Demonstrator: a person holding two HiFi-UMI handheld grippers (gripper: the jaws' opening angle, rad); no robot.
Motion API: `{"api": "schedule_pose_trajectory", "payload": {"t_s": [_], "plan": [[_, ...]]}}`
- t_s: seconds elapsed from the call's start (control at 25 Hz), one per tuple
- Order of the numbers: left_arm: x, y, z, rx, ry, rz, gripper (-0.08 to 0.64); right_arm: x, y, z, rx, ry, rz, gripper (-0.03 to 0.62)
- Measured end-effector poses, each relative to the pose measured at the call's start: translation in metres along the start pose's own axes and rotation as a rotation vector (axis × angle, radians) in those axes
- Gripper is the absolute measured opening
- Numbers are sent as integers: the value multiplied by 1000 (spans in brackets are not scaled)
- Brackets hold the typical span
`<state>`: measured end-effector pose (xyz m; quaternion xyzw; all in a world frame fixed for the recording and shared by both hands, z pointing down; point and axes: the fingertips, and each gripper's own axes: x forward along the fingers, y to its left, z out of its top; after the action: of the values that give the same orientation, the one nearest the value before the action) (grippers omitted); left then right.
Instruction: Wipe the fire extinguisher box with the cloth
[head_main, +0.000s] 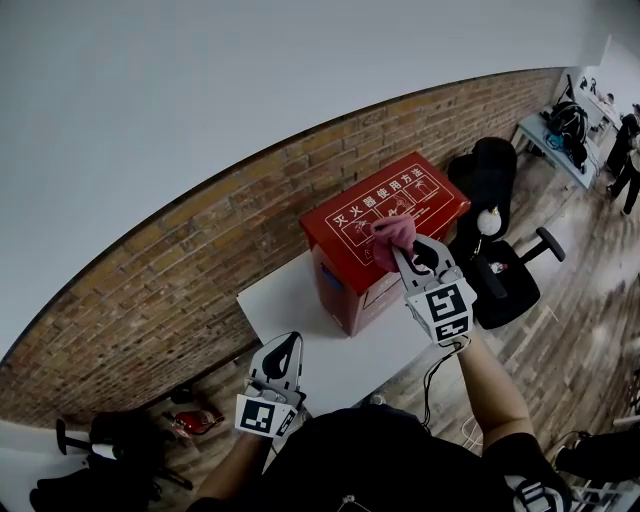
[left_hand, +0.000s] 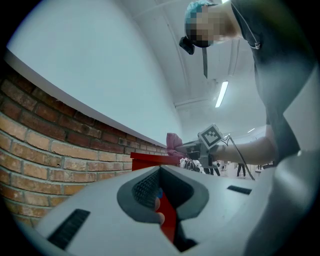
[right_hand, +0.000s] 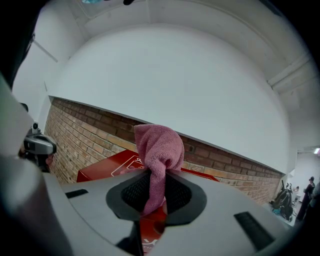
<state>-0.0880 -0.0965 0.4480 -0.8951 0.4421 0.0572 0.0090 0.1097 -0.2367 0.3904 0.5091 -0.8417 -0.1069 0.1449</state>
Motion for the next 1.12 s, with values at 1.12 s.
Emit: {"api": "schedule_pose_trajectory", "payload": {"t_s": [1.12], "plan": [[19, -17, -11, -8, 17, 39, 48, 5, -102, -37, -24, 54, -103, 69]]}}
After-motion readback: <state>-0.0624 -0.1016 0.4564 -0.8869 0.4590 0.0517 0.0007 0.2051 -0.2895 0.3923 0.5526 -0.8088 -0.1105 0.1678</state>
